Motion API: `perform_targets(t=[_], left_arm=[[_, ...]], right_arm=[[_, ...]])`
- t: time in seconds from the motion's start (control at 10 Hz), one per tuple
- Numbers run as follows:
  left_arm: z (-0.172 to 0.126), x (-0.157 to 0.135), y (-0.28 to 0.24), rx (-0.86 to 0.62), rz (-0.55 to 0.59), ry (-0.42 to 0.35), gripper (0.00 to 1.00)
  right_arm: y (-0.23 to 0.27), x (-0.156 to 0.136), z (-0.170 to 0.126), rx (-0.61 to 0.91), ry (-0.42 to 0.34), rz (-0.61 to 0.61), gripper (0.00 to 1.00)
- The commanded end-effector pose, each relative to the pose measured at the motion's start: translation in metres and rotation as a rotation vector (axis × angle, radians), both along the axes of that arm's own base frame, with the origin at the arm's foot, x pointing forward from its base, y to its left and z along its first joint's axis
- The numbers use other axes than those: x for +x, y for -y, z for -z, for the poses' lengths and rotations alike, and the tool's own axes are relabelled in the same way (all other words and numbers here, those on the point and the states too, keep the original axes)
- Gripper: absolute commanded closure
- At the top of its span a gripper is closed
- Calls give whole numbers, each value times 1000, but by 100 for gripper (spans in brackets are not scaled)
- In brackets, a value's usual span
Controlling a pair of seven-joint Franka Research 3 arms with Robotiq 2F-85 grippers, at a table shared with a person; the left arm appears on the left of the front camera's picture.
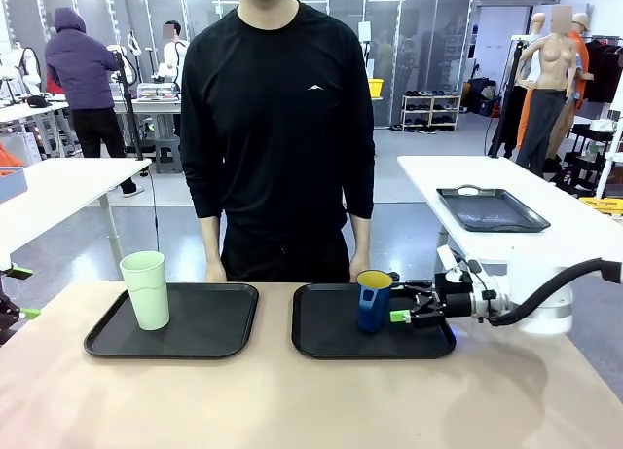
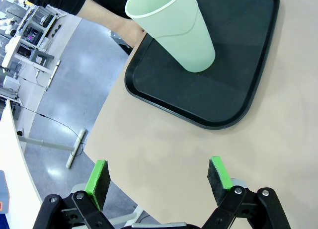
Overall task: Sort and store the cups by type.
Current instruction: Pick up the Handle plastic cup and place it into the empty Flat Tray.
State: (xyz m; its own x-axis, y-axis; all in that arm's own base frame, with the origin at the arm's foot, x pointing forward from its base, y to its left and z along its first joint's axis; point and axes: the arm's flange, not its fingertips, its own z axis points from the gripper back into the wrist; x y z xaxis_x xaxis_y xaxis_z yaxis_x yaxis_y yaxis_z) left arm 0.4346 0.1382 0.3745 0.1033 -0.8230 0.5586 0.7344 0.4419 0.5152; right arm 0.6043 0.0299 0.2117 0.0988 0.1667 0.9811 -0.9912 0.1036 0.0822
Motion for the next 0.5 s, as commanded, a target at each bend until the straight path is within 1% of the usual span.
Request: perform_targets(t=[0.0, 0.4], left_arm=[[-3, -1, 0, 5, 5, 5, 0], [-3, -1, 0, 5, 5, 5, 0]], right_arm=[[16, -13, -19, -50, -4, 49, 0], [49, -34, -54, -204, 8, 130, 0]])
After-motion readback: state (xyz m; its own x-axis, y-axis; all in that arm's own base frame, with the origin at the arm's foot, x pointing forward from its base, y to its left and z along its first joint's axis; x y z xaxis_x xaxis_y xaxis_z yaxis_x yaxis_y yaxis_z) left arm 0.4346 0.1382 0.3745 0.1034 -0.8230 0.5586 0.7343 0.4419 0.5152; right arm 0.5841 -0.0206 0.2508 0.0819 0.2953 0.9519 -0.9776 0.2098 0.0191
